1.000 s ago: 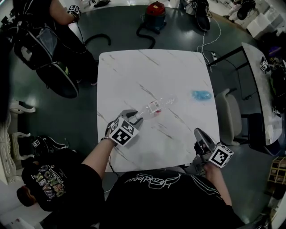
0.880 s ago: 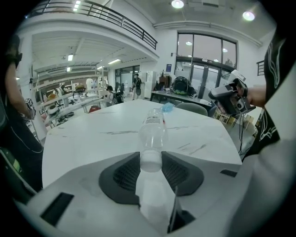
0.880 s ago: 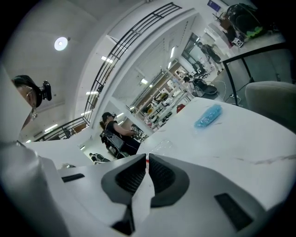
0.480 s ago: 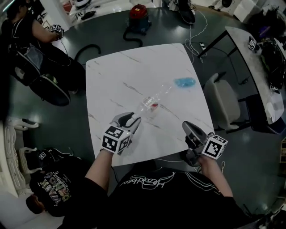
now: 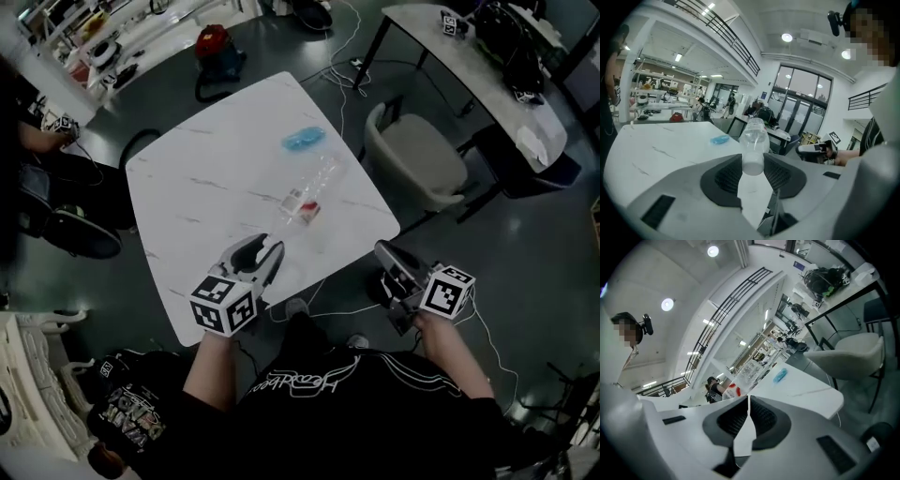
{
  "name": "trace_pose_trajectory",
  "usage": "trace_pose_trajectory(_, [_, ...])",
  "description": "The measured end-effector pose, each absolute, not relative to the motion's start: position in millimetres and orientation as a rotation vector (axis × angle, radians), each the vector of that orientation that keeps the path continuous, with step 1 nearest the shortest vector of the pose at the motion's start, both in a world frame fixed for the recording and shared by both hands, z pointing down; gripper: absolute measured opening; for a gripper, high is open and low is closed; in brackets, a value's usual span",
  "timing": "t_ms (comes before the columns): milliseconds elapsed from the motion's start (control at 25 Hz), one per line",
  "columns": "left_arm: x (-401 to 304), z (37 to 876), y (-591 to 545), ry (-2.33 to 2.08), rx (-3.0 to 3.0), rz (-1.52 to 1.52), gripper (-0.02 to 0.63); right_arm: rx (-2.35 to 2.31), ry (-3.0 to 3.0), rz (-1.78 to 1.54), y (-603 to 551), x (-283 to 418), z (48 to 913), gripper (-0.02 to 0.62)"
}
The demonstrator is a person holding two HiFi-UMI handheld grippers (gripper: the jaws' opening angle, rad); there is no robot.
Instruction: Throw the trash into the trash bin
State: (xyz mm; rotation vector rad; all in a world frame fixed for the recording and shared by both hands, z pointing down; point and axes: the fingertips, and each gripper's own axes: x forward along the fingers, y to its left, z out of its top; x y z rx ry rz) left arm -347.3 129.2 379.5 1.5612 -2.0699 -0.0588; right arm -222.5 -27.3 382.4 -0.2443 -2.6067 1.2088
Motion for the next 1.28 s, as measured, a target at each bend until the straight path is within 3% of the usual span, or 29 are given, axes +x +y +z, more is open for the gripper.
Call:
trace_pose_trajectory(960, [-30.1,366.8,-55.7,-1.631,2.052,0.422,0.141,0.442,-2.914,1.361,-174.1,113.8,349.4,0.034])
trace_pose_trajectory(1280, [2.4,425.2,-76.0,-1.451,2.047,0.549,0.141,0.755,-2.801,1.121,-189.2,157.7,417.3,0.034])
